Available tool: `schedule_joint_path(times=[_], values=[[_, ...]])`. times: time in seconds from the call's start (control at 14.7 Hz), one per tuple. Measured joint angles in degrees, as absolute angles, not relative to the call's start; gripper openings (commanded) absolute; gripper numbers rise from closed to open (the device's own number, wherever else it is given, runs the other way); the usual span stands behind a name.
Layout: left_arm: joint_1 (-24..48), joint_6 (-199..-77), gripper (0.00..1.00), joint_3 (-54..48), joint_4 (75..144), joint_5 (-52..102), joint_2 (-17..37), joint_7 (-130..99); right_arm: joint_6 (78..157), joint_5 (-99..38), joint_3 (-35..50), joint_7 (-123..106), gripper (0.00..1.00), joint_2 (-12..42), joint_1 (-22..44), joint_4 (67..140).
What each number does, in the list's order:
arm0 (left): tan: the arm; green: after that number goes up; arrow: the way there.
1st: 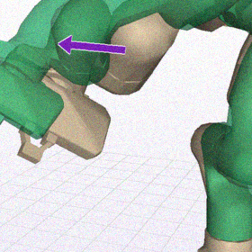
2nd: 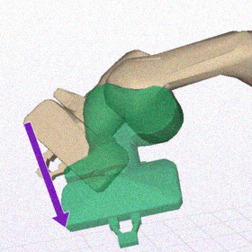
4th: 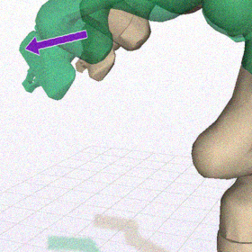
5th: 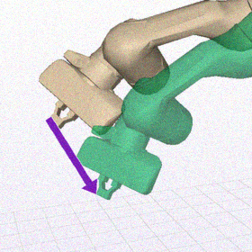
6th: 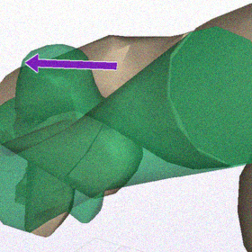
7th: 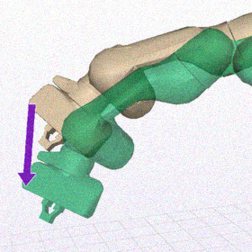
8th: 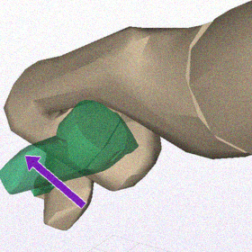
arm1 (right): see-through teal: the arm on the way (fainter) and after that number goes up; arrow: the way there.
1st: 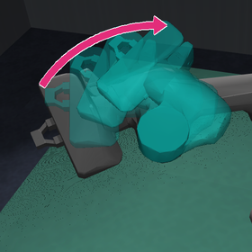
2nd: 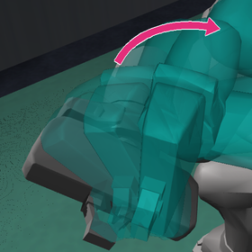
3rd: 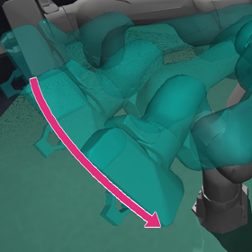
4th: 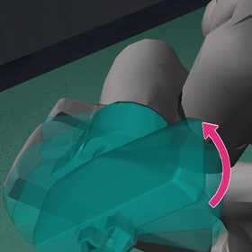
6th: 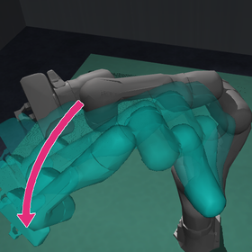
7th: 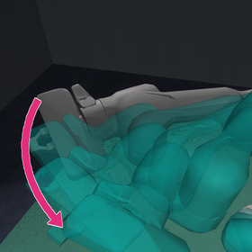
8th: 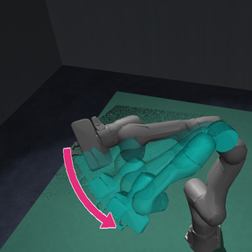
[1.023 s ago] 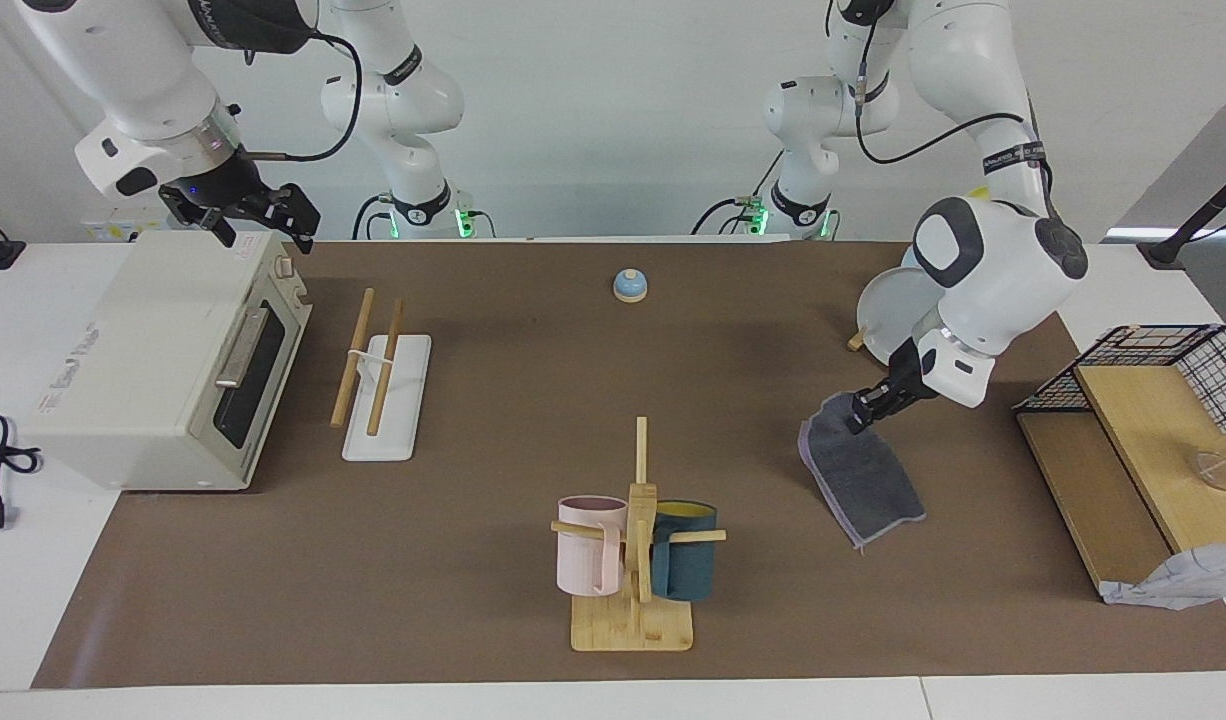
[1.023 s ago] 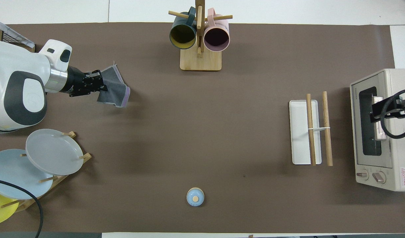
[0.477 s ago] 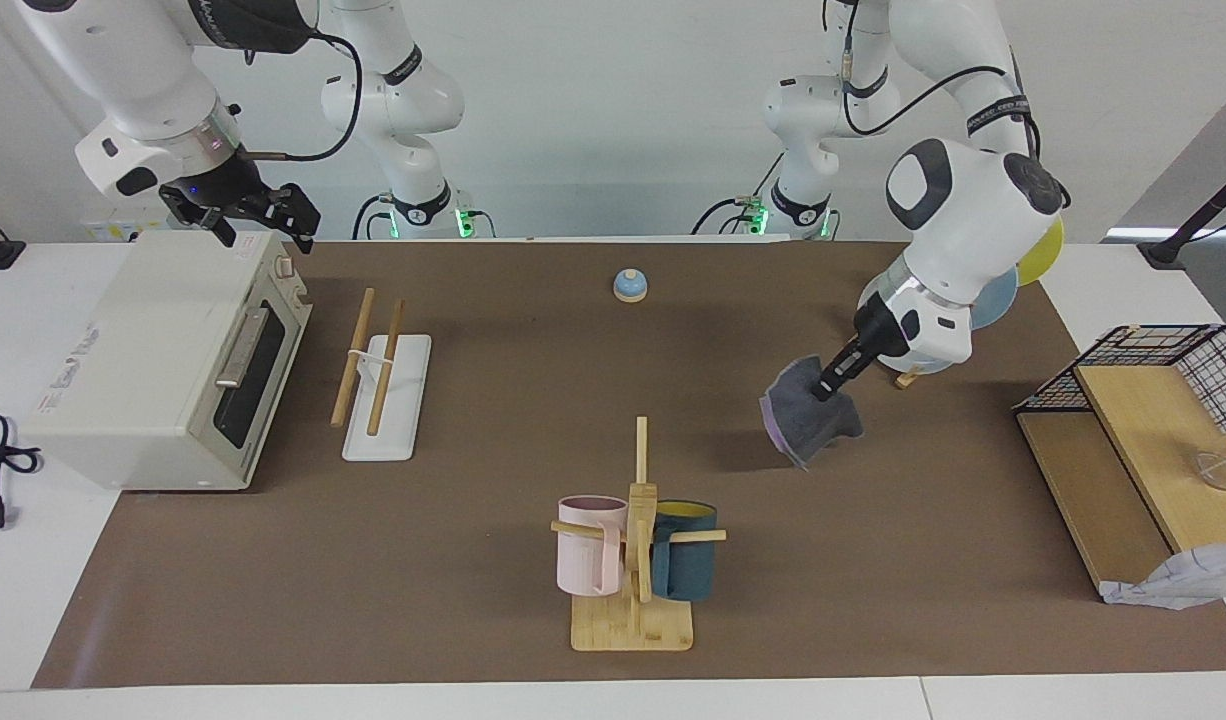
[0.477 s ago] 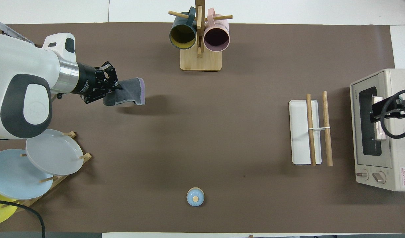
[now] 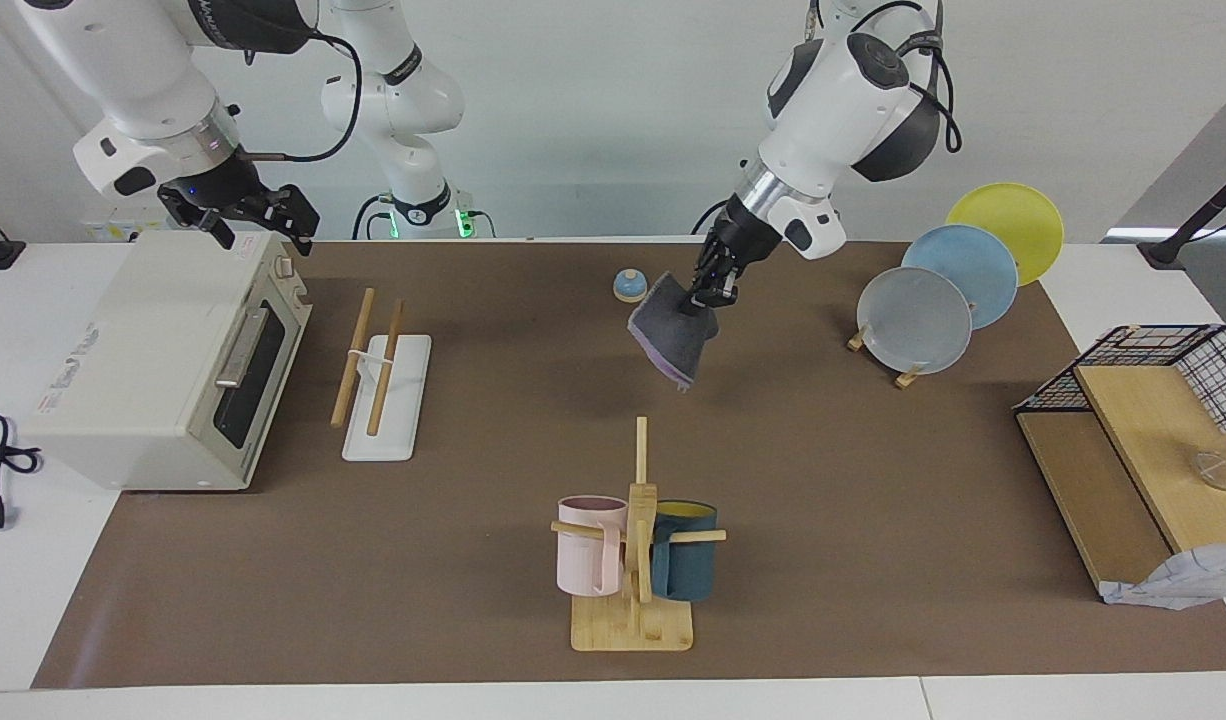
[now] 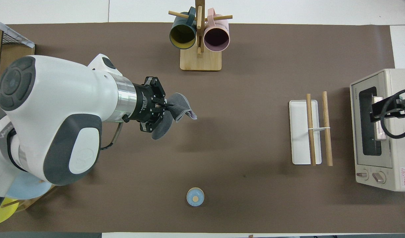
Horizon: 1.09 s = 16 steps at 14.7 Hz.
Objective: Fold towel and hang on rack
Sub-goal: 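Lift the folded towel with the left gripper toward the table center, then grasp the towel with the right gripper while the left gripper holds it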
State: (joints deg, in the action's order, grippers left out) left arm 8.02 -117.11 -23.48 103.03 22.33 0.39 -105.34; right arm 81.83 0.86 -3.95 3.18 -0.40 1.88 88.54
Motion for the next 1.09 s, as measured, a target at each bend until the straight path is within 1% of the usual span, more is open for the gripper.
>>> schedule_joint_path(times=[0.27,0.48,0.68,0.82,1.09], values=[[8.01,-118.73,0.0,-25.66,103.01,26.99,-0.45,-114.93,84.67,-2.79,-2.72,-1.53,1.0,-0.53,1.95,90.12],[8.02,-121.76,0.0,-28.57,103.02,27.97,-0.81,-121.68,91.13,-11.29,-2.37,1.42,1.0,-1.61,1.97,95.04],[8.08,-124.98,0.0,-31.22,103.05,28.05,-0.9,-128.4,94.46,-21.79,-2.1,15.9,1.0,-3.53,2.3,100.29],[8.96,-126.66,0.0,-31.56,103.05,28.06,-0.95,-132.44,96.8,-27.76,-1.88,28.36,1.0,-5.11,3.67,103.3],[10.69,-128.58,0.0,-31.61,103.32,28.06,-1.14,-136.38,102.05,-38.26,-1.77,48.48,1.0,-7.23,6.54,107.19]])
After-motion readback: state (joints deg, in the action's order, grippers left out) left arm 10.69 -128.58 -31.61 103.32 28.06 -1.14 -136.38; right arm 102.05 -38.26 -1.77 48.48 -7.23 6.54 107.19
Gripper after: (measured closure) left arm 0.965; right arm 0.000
